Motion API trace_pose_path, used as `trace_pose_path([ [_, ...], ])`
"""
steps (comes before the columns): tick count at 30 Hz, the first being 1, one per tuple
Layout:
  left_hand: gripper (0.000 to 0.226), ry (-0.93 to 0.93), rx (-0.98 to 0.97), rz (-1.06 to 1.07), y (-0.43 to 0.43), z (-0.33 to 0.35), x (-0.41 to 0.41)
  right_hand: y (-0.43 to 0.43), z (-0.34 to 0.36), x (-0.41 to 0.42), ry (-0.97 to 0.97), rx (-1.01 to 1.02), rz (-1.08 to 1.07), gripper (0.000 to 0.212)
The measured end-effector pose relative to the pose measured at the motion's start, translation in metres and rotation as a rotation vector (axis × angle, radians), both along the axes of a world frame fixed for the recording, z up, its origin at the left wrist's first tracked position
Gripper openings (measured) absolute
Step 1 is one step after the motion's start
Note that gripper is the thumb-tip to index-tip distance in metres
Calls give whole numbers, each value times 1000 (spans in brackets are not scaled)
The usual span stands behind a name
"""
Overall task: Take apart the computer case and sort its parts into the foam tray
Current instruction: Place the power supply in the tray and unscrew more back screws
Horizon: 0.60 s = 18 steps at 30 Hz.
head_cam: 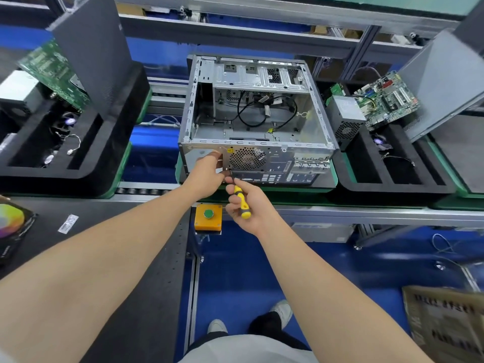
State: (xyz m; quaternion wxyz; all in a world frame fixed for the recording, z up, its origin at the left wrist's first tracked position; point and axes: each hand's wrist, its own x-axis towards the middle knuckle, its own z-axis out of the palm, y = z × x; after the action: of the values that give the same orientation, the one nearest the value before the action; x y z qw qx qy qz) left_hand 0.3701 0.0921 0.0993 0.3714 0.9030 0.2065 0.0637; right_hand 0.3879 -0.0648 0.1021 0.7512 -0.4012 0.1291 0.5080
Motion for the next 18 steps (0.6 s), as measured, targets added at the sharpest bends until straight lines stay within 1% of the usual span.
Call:
trace_pose_path([
  [2, 43, 10, -10, 4, 0, 1, 1, 1, -3, -2, 130, 97, -18, 25],
  [4, 46, 34, -16, 5, 1, 2, 2, 5, -7, -5, 181, 137, -18, 38],
  [5, 49, 47, -24, 2, 1, 3, 2, 7, -10, -6, 165, 127, -18, 45],
  [6, 51, 58, -29, -4, 2, 4, 3, 10, -11, -7, 127, 100, -22, 47],
  [9, 50, 77, -10, -25, 6, 6, 4, 14, -9, -7, -56, -40, -36, 32],
  [10, 49, 78, -1, -33, 8, 6, 5, 15, -8, -6, -162, -125, -22, 29],
  [11, 47, 82, 8, -42, 9, 7, 5, 15, -7, -6, -307, -246, 8, 27],
  [13, 46, 91, 9, -62, 11, 6, 6, 19, -5, -8, -638, -532, 70, 24],
  [15, 43, 77, -33, -74, 12, 6, 7, 24, -2, -11, -937, -774, 91, 21],
  [18, 45, 53, -70, -88, 12, 5, 6, 26, -6, -13, -1374, -1119, 244, 16],
])
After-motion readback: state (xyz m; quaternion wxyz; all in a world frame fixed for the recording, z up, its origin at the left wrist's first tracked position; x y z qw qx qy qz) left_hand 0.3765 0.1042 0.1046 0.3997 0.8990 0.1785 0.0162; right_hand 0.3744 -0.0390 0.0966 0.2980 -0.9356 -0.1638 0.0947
